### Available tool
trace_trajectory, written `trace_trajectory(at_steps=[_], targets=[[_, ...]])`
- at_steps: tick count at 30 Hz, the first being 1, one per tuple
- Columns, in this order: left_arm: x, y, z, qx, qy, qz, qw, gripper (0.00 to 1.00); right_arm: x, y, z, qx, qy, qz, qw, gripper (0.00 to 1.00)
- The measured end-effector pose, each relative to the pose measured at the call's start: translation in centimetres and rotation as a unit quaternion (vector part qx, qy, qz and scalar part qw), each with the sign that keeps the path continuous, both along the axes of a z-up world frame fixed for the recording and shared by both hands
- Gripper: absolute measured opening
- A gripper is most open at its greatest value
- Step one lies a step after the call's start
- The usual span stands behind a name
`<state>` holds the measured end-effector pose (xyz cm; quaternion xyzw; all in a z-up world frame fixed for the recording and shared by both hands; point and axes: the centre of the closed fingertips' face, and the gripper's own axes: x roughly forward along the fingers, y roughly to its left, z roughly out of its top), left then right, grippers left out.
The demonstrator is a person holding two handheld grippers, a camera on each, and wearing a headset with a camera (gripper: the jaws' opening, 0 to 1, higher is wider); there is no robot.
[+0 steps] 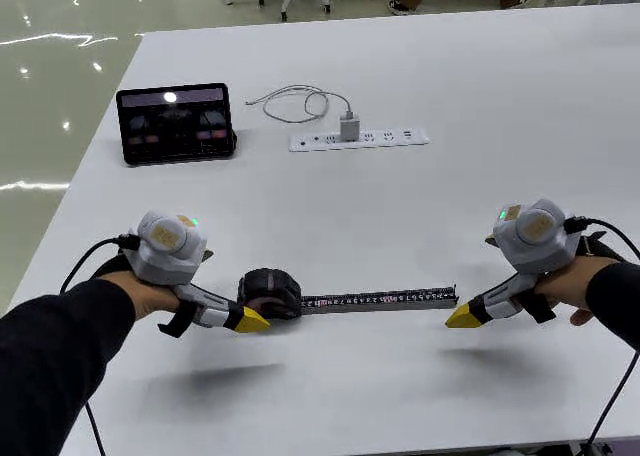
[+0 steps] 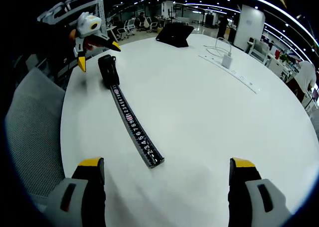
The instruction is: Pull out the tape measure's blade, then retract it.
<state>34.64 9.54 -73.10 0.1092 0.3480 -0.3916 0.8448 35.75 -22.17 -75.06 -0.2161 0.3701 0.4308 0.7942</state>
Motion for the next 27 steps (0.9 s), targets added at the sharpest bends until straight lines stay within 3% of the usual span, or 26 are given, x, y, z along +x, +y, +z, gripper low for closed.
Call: trace_trajectory(at_steps=[2,4,5,7,8,13,15,17,19,21,27], targets=[[-0.1,0.6,0.4,-0.01,-0.014,0.017,0.9997,1.0,-0.6,0.0,0.0,0.011,0.007,-0.006,0.9999,1.0],[-0.6,1.0,0.3,-0.01,-0.009,0.025,0.9996,1.0,-1.0,-0.1,0.1,0.013,0.001,-0.005,0.9999,1.0],[-0.8,1.2,0.4,-0.009,-0.017,0.029,0.9994,1.0,-1.1,-0.1,0.3,0.021,-0.004,-0.009,0.9997,1.0],[-1.4,1.4,0.6,-0.018,-0.017,0.037,0.999,1.0,-1.2,-0.2,0.7,0.036,-0.012,-0.022,0.999,1.0],[-1.5,1.7,0.7,-0.019,-0.026,0.045,0.9985,1.0,-1.5,-0.4,0.8,0.042,-0.012,-0.026,0.9987,1.0],[-3.2,3.2,0.6,-0.021,-0.027,0.061,0.9976,1.0,-2.8,-1.1,1.2,0.062,-0.024,-0.047,0.9967,1.0],[-3.5,4.0,1.0,-0.021,-0.039,0.073,0.9964,1.0,-3.4,-1.5,1.3,0.067,-0.033,-0.057,0.9956,1.0],[-3.8,4.6,1.4,-0.025,-0.042,0.083,0.9954,1.0,-3.6,-1.9,1.7,0.081,-0.046,-0.069,0.9933,1.0],[-4.0,5.2,1.7,-0.017,-0.057,0.09,0.9942,1.0,-4.0,-2.7,1.9,0.08,-0.062,-0.078,0.9918,1.0],[-4.6,5.6,1.7,-0.008,-0.058,0.087,0.9945,1.0,-4.6,-3.1,2.0,0.088,-0.06,-0.087,0.9905,1.0],[-5.3,6.4,2.8,-0.038,-0.061,0.113,0.9911,1.0,-6.4,-4.0,2.6,0.092,-0.065,-0.092,0.9893,1.0]])
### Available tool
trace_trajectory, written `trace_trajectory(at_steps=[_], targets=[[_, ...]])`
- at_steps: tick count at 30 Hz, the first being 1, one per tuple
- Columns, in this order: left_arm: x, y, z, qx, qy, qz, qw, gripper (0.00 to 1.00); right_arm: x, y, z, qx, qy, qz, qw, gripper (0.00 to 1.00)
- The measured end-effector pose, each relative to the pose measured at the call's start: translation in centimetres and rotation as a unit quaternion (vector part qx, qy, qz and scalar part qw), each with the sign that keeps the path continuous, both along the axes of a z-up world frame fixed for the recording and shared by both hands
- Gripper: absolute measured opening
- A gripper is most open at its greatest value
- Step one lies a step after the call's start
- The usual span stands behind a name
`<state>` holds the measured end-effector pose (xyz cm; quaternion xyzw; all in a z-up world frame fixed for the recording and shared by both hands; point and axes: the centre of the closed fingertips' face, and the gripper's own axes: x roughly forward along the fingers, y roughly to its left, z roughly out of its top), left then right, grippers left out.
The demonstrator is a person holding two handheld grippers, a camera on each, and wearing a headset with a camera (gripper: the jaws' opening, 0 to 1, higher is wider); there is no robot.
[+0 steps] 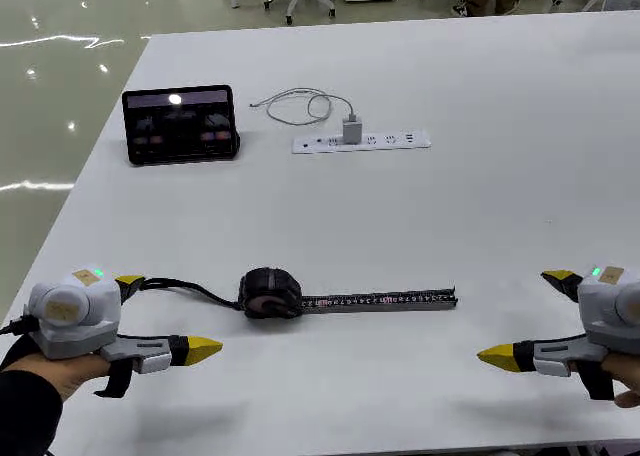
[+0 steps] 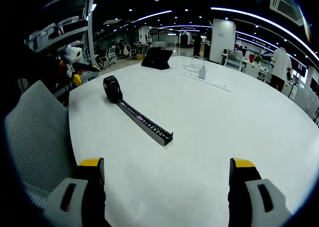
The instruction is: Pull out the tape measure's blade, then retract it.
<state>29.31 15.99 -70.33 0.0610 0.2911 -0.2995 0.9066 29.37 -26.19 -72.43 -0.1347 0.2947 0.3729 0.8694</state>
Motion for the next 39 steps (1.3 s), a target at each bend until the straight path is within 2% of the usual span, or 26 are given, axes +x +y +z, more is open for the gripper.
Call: trace_trajectory(at_steps=[3,5,8,9,12,14,16,19,23,30,39], targets=[[-0.7,-0.3,0.7,-0.002,-0.011,-0.01,0.9999,1.0,-1.0,-0.2,0.7,0.009,-0.01,0.002,0.9999,1.0],[-1.2,-0.4,1.0,-0.01,-0.011,-0.009,0.9998,1.0,-1.5,-0.2,1.1,0.018,-0.013,0.002,0.9997,1.0],[-2.1,-0.2,0.9,-0.01,-0.011,-0.006,0.9999,1.0,-2.3,-0.7,1.4,0.013,-0.023,-0.005,0.9996,1.0],[-2.3,-0.1,0.9,-0.009,-0.012,-0.005,0.9999,1.0,-2.4,-1.1,1.2,0.001,-0.027,-0.008,0.9996,1.0],[-2.8,0.5,0.8,-0.005,-0.014,0.003,0.9999,1.0,-3.4,-1.3,1.0,0.009,-0.015,-0.012,0.9998,1.0],[-3.1,1.1,0.4,0.0,-0.013,0.011,0.9999,1.0,-3.7,-1.7,0.8,0.005,-0.017,-0.012,0.9998,1.0],[-3.3,1.4,0.2,-0.01,-0.01,0.025,0.9996,1.0,-4.0,-2.0,0.8,0.025,0.002,-0.032,0.9992,1.0],[-3.8,1.4,-0.1,-0.014,-0.009,0.027,0.9995,1.0,-3.8,-2.3,1.4,0.018,-0.015,-0.026,0.9994,1.0],[-4.4,1.4,-0.1,-0.018,-0.006,0.028,0.9994,1.0,-4.4,-2.2,2.3,0.021,-0.018,-0.027,0.9993,1.0],[-4.5,1.6,0.3,-0.021,-0.009,0.033,0.9992,1.0,-5.6,-2.6,1.5,0.012,-0.01,-0.023,0.9996,1.0],[-4.6,1.3,0.5,-0.019,-0.01,0.027,0.9994,1.0,-6.0,-2.9,1.7,0.013,-0.01,-0.028,0.9995,1.0]])
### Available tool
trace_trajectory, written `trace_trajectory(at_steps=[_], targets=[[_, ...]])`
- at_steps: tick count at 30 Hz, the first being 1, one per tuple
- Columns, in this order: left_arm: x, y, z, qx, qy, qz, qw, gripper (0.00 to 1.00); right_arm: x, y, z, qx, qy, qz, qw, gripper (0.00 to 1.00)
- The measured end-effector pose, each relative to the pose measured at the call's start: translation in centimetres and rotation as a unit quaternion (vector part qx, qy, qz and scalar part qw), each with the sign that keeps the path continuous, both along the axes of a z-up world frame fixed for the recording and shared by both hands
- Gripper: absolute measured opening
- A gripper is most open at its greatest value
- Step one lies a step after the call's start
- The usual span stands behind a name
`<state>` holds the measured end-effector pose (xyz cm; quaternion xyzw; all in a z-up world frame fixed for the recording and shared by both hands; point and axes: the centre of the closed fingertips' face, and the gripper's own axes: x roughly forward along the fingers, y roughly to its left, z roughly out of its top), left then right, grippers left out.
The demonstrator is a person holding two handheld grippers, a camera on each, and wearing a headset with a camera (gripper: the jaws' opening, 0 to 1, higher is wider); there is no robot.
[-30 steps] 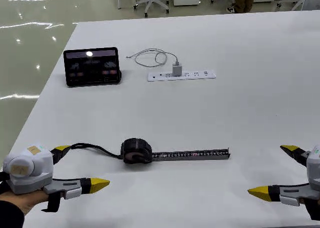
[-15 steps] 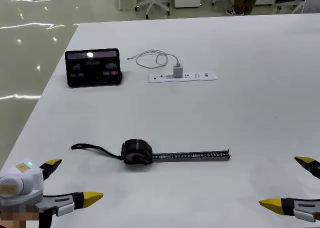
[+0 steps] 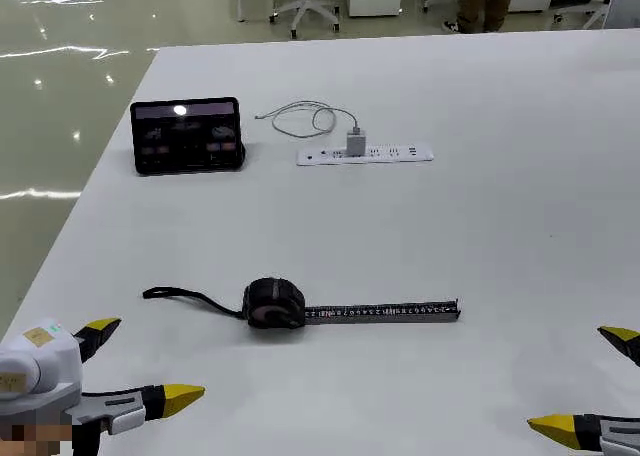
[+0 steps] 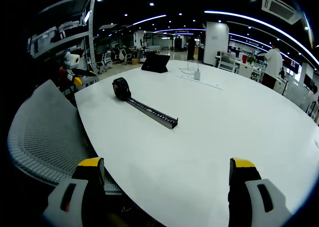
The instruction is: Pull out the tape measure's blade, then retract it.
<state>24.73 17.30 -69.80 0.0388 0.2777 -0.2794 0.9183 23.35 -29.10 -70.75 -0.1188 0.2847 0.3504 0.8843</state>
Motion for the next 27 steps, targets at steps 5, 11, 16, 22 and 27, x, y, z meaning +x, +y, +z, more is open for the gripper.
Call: trace_trajectory(at_steps=[5,11,16,22,27], targets=[[0.0,-0.2,-0.1,0.001,0.001,-0.002,1.0,1.0,-0.1,-0.1,0.1,0.001,-0.002,-0.002,1.0,1.0],[0.2,-0.6,0.2,0.002,-0.001,-0.004,1.0,1.0,-0.1,-0.3,0.2,-0.001,-0.002,-0.001,1.0,1.0],[0.6,-1.0,-0.1,0.003,0.004,-0.005,1.0,1.0,0.1,-0.2,0.4,-0.006,-0.003,0.002,1.0,1.0],[1.5,-3.0,0.6,-0.007,-0.003,0.001,1.0,1.0,1.0,0.2,0.7,-0.019,-0.005,0.015,0.9997,1.0],[2.1,-4.1,0.4,-0.009,-0.003,-0.003,1.0,1.0,1.6,0.9,0.7,-0.024,-0.003,0.029,0.9993,1.0]])
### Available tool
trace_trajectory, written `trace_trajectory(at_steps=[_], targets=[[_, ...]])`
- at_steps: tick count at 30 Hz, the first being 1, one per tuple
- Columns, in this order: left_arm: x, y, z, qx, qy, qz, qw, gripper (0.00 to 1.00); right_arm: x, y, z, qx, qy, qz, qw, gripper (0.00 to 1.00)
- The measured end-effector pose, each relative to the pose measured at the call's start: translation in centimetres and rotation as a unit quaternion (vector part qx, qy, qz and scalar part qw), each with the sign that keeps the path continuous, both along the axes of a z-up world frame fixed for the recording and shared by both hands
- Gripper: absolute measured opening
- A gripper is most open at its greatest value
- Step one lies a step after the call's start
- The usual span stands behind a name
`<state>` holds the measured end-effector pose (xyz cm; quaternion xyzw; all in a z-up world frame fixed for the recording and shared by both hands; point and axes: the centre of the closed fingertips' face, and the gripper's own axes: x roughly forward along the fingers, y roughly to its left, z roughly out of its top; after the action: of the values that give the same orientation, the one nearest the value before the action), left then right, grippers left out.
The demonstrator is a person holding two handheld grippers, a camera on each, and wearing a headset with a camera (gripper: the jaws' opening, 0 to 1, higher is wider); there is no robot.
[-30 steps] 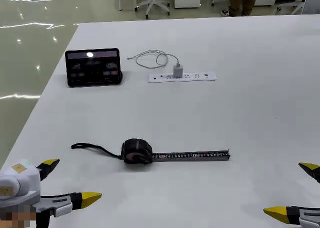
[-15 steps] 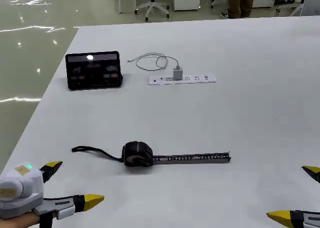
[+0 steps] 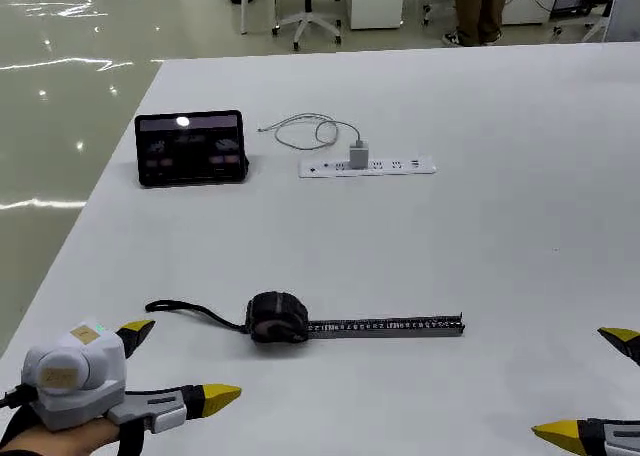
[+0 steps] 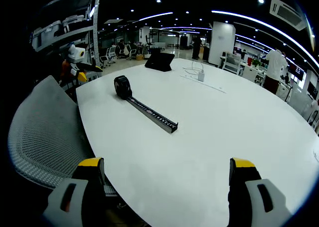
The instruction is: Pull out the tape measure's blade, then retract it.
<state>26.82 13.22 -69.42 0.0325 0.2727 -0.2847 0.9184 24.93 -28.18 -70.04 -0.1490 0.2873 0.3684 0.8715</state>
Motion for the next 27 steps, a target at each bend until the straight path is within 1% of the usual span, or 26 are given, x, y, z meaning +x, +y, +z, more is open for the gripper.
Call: trace_trajectory(at_steps=[2,3,4,5,6,7,8,9,11,12,13,14,15,16,17,18,19,20,21,22,23,25,26,27], targets=[[0.5,-0.1,-0.2,0.004,0.002,0.002,1.0,1.0,0.2,0.3,-0.1,-0.002,0.001,0.004,1.0,1.0],[0.7,-0.1,-0.3,0.005,0.003,0.011,0.9999,1.0,0.4,0.4,-0.1,-0.004,0.0,0.005,1.0,1.0],[1.0,-0.5,-0.4,-0.008,0.008,0.019,0.9998,1.0,0.5,0.5,-0.2,-0.006,0.0,0.007,1.0,1.0],[1.1,-0.9,-0.4,-0.02,0.012,0.016,0.9996,1.0,0.6,0.6,-0.2,-0.008,0.0,0.008,0.9999,1.0],[1.3,-1.0,-0.5,-0.021,0.014,0.024,0.9994,1.0,0.7,0.7,-0.2,-0.008,-0.001,0.009,0.9999,1.0],[1.7,-1.1,-0.3,-0.025,0.011,0.036,0.999,1.0,0.9,0.9,-0.1,-0.008,0.0,0.012,0.9999,1.0],[1.8,-1.5,-0.2,-0.029,0.01,0.036,0.9989,1.0,1.0,1.1,-0.2,-0.01,0.001,0.013,0.9999,1.0],[2.1,-1.8,-0.3,-0.03,0.014,0.043,0.9985,1.0,1.1,1.2,-0.2,-0.011,0.002,0.017,0.9998,1.0],[2.4,-2.2,-0.4,-0.027,0.011,0.043,0.9986,1.0,1.3,1.4,-0.2,-0.011,0.004,0.019,0.9997,1.0],[2.7,-2.3,-0.6,-0.015,0.012,0.05,0.9986,1.0,1.5,1.5,-0.2,-0.012,0.004,0.021,0.9997,1.0],[2.9,-2.4,-0.6,-0.011,0.013,0.053,0.9985,1.0,1.5,1.7,-0.2,-0.012,0.005,0.023,0.9996,1.0],[3.1,-2.7,-0.5,-0.013,0.011,0.054,0.9984,1.0,1.5,1.9,-0.3,-0.013,0.007,0.027,0.9995,1.0],[3.5,-2.8,-0.4,-0.009,0.009,0.059,0.9982,1.0,1.6,2.1,-0.3,-0.014,0.009,0.031,0.9994,1.0],[3.8,-3.0,-0.2,-0.01,0.004,0.061,0.9981,1.0,1.7,2.3,-0.4,-0.015,0.01,0.034,0.9993,1.0],[4.2,-3.3,-0.1,-0.014,0.004,0.067,0.9976,1.0,1.9,2.4,-0.5,-0.016,0.011,0.036,0.9991,1.0],[4.4,-3.4,-0.2,-0.018,0.009,0.074,0.9971,1.0,2.0,2.5,-0.5,-0.017,0.01,0.038,0.9991,1.0],[4.6,-3.7,-0.1,-0.032,0.01,0.086,0.9957,1.0,2.1,2.6,-0.5,-0.017,0.012,0.04,0.999,1.0],[4.9,-4.1,-0.1,-0.037,0.009,0.09,0.9952,1.0,2.3,2.8,-0.6,-0.018,0.014,0.042,0.9988,1.0],[5.1,-4.2,-0.3,-0.03,0.01,0.093,0.9951,1.0,2.4,2.9,-0.6,-0.021,0.013,0.045,0.9987,1.0],[5.2,-4.4,-0.4,-0.023,0.006,0.101,0.9946,1.0,2.6,3.0,-0.6,-0.023,0.013,0.048,0.9985,1.0],[5.2,-4.8,-0.4,-0.022,0.003,0.103,0.9945,1.0,2.7,3.1,-0.6,-0.024,0.013,0.049,0.9984,1.0],[5.4,-4.9,-0.9,-0.009,0.0,0.115,0.9933,1.0,3.0,3.2,-0.6,-0.027,0.014,0.053,0.9981,1.0],[5.4,-5.1,-1.0,-0.009,-0.002,0.118,0.993,1.0,3.0,3.3,-0.7,-0.028,0.017,0.055,0.9979,1.0],[5.4,-5.3,-1.2,-0.002,-0.007,0.121,0.9926,1.0,3.0,3.4,-0.8,-0.03,0.019,0.062,0.9975,1.0]])
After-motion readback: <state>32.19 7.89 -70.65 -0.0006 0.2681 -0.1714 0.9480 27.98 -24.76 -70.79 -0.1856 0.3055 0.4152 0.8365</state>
